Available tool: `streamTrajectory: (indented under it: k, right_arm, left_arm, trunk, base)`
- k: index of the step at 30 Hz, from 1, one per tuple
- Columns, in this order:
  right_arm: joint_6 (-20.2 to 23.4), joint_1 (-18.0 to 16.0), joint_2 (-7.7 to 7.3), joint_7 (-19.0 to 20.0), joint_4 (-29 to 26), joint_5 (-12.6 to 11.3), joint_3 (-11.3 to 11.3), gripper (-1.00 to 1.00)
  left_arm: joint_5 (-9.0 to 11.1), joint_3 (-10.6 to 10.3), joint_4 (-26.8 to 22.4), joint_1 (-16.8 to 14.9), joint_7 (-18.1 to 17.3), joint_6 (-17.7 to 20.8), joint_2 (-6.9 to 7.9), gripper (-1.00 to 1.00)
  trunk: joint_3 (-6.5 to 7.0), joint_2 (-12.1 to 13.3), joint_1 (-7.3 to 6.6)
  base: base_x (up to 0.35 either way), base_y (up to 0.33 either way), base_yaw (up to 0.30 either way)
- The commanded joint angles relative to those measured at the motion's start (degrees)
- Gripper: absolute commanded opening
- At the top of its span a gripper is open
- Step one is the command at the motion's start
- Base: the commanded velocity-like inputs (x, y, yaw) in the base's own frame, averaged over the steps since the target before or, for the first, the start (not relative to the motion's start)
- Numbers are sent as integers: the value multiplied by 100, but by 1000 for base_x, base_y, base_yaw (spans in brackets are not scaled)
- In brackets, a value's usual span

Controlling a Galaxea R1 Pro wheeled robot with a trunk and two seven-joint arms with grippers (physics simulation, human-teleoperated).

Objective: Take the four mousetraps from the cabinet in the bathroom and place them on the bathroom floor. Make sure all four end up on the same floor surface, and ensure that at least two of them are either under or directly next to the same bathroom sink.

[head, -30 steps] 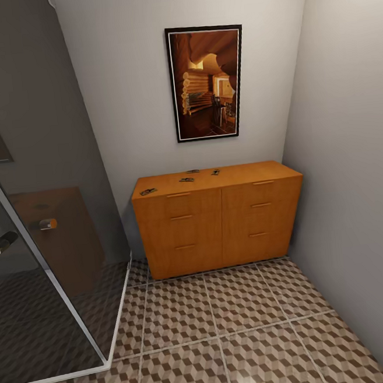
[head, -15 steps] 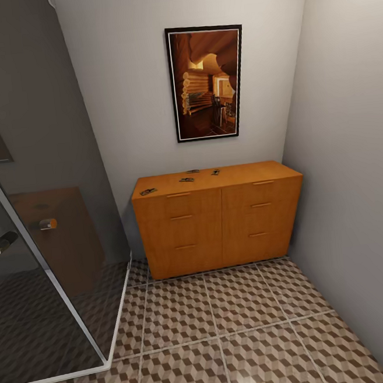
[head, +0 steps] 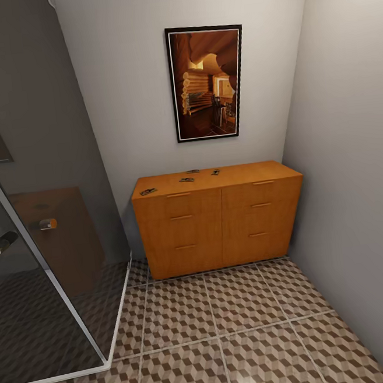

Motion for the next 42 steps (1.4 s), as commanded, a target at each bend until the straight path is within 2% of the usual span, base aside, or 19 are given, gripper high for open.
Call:
streamTrajectory:
  k: [1, 42]
  right_arm:
    - [-18, -3, -2, 0, 5, 30, 1, 100]
    - [-15, -3, -2, 0, 5, 30, 1, 100]
  left_arm:
    - [6, 3, -11, 3, -2, -2, -1, 100]
    - [6, 3, -11, 3, -3, -2, -1, 100]
  trunk:
    - [-4, -2, 0]
    - [-4, -2, 0]
  base:
    - [0, 0, 0]
    - [0, 0, 0]
